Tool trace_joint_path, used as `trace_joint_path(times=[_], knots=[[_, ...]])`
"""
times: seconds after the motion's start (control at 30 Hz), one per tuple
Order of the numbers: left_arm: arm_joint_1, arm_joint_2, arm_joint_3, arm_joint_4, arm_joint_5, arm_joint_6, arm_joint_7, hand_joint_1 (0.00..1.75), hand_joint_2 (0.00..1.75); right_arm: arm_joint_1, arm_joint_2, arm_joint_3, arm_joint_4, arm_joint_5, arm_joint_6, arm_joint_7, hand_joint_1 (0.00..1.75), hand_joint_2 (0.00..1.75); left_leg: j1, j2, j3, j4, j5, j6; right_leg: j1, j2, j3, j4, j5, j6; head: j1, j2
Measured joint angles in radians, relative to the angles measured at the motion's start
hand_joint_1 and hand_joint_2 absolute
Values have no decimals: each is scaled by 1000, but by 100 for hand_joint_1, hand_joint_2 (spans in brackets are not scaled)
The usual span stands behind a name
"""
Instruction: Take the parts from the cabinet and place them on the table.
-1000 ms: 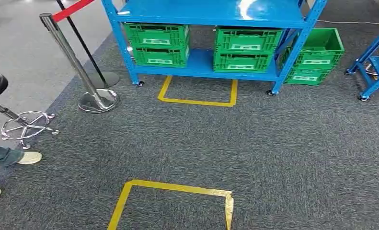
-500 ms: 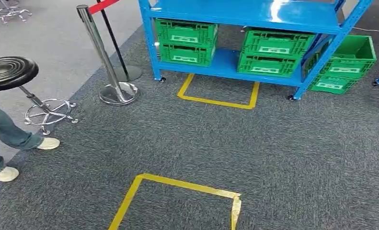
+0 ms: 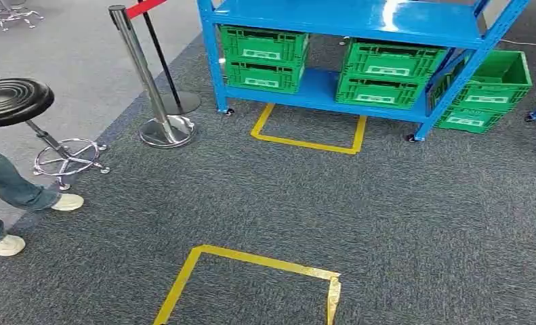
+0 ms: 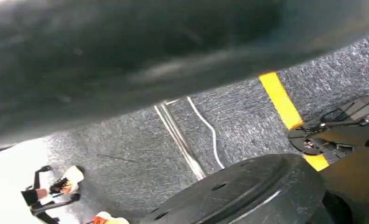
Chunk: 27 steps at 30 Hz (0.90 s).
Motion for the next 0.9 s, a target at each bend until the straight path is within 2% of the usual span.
trace_joint_path(times=[0.37,0.9], knots=[[-1,-5,13,-4,-20,-3,-4,0,0,0,0,-18,0,-45,38,-14,0,0,3,0,0,0,1,-1,3,0,-1,1,0,0,0,0],[-1,-7,20,-8,-21,-3,-4,0,0,0,0,-29,0,-47,41,-15,0,0,3,0,0,0,1,-1,2,0,-1,1,0,0,0,0]])
